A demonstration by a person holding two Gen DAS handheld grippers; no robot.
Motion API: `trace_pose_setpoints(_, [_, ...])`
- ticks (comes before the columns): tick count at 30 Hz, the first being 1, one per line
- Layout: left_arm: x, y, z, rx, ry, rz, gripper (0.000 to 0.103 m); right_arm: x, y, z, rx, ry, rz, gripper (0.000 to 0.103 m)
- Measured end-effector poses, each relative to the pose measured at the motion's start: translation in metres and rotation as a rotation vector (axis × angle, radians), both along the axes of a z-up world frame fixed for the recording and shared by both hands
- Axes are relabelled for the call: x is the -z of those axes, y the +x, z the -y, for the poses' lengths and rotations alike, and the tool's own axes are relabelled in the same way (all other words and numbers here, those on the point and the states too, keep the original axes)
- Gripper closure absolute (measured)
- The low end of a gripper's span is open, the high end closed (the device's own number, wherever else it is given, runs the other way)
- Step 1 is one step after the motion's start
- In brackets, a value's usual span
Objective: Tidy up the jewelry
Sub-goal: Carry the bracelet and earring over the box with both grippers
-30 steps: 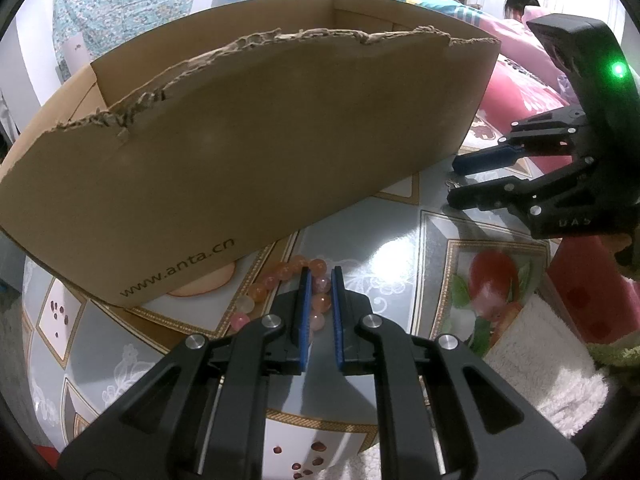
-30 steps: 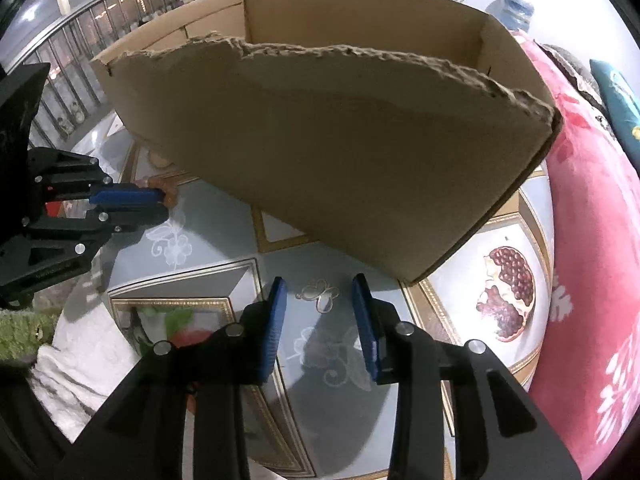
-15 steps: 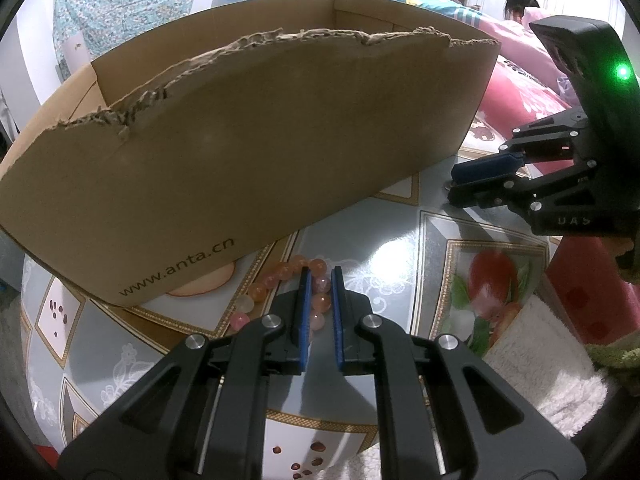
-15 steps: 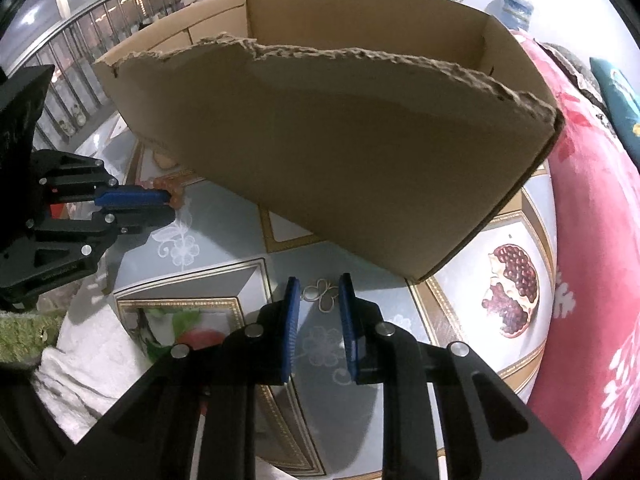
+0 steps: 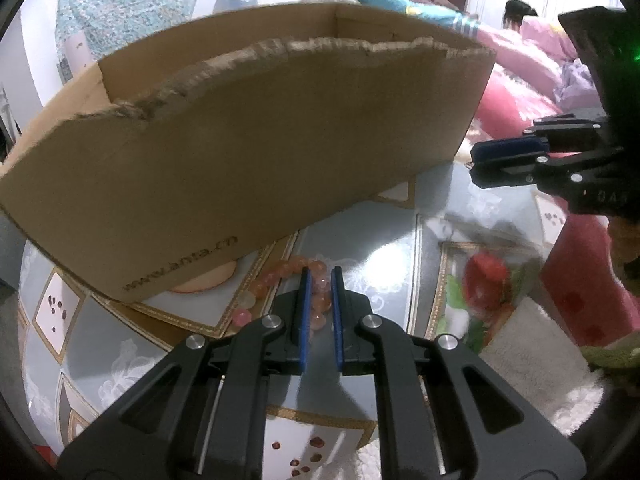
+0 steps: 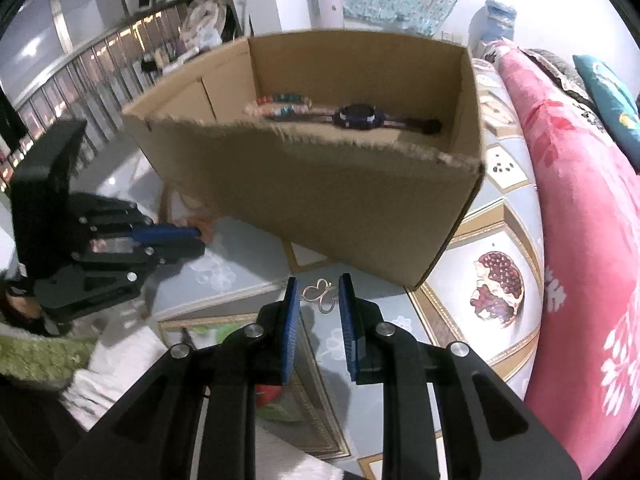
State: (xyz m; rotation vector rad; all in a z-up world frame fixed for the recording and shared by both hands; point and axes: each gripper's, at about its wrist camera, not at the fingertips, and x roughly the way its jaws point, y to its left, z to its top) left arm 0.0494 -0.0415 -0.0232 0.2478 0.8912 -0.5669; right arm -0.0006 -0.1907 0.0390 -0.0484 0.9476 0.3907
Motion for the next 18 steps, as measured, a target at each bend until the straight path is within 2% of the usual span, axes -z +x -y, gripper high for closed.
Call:
trace_pose_setpoints(7, [-0.034,-0.007,-0.032,-0.052,-0.136,0.059,0.095,-0.027,-0.005,0.004,0.022,0.075,0.069,0.083])
trace_pose_setpoints(13, [-0.062,-0.006,-0.066,-0.089,-0.294,0.053,0.095,-0.055,-0.001,0.005,0.018,0.111,0.142,0.083])
trace_pose_setpoints(18, [-0.085,-0.014,-0.078,-0.075,-0.378,0.067,0.095,-0.077,0.008,0.005,-0.002,0.137,0.183,0.083])
